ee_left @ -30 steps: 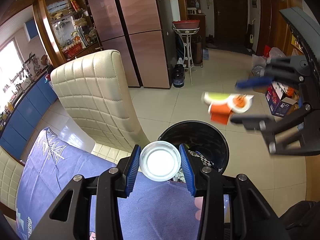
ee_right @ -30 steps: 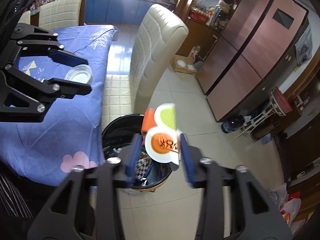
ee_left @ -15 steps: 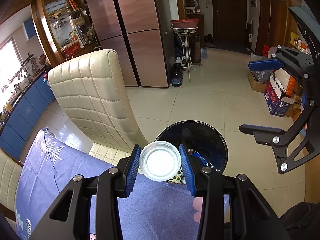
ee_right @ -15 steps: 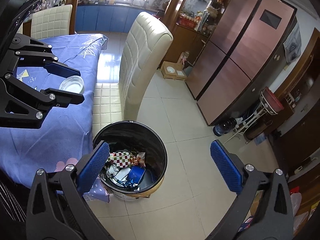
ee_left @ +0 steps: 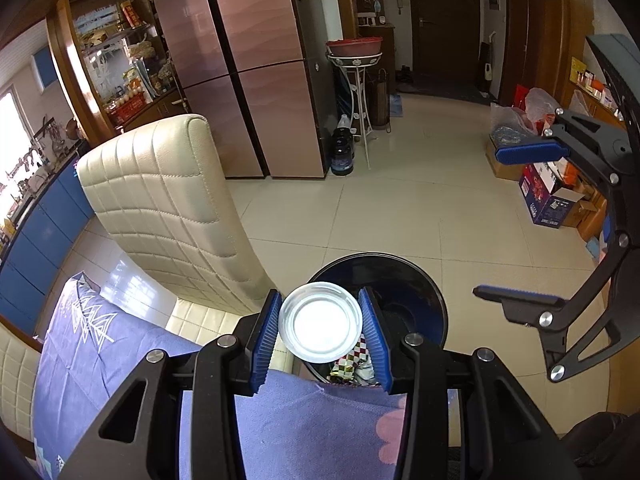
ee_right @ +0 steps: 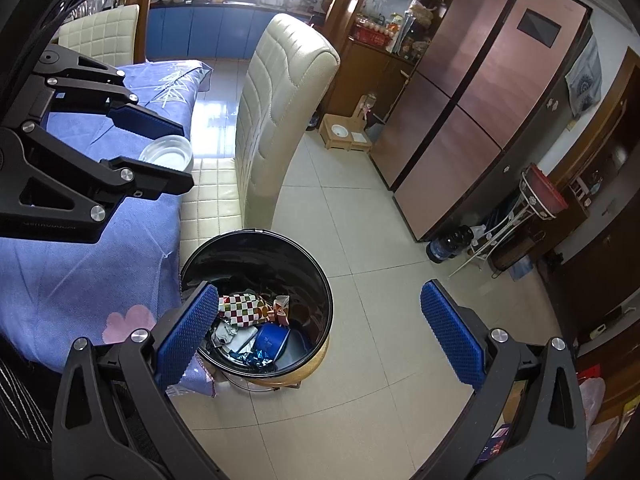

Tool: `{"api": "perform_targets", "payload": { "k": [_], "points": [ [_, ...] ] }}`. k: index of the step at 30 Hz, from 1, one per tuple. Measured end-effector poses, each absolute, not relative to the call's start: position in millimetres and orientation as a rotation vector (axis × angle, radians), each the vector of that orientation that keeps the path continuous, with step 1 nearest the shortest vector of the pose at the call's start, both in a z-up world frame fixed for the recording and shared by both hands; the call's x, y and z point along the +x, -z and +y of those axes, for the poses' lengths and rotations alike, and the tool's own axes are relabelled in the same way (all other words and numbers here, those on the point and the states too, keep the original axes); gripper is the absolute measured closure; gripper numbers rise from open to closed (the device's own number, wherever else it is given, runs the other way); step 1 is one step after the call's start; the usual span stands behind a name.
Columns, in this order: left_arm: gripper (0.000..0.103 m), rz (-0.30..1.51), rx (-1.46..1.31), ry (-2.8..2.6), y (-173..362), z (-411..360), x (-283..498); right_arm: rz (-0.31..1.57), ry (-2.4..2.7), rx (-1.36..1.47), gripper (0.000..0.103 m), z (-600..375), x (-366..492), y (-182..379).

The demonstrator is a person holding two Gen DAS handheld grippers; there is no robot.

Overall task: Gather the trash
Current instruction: 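Open the left gripper to drop the white lid into the bin, then move both grippers back over the table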

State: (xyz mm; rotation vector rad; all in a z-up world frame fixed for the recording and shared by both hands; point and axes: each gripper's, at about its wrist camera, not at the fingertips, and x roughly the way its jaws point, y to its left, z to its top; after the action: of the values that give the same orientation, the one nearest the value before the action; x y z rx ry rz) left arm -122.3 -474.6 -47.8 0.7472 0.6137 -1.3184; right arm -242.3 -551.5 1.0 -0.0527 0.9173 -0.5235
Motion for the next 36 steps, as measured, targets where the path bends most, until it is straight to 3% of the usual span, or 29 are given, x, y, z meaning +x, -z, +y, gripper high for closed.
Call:
{"api": "perform_targets", "payload": {
  "k": [2, 3, 4, 7, 22, 36],
  "points": [
    [0.051, 0.616, 0.742, 1.310, 47, -478, -122, 0.920, 0.525, -0.046, 0.003, -552, -244, 1],
    [0.036, 0.617, 0.728, 1.312, 46, -479, -121, 0.922, 0.525, -0.043, 0.003, -552, -244, 2],
    [0.029, 0.614, 0.709, 1.316, 44, -478, -120, 0.923, 0.526, -0.041, 0.003, -553, -244, 2],
    [0.018, 0.583, 0.672, 1.294, 38, -478, -118, 0.927, 0.527, -0.035, 0.003, -554, -245, 2],
    [0.017, 0.607, 0.672, 1.266, 39, -463, -111, 0.914, 0.486, -0.053, 0.003, -543, -233, -2],
    [0.017, 0.653, 0.575, 1.093, 27, -387, -59, 0.843, 0.287, -0.094, 0.003, -497, -169, -24]
  ]
}}
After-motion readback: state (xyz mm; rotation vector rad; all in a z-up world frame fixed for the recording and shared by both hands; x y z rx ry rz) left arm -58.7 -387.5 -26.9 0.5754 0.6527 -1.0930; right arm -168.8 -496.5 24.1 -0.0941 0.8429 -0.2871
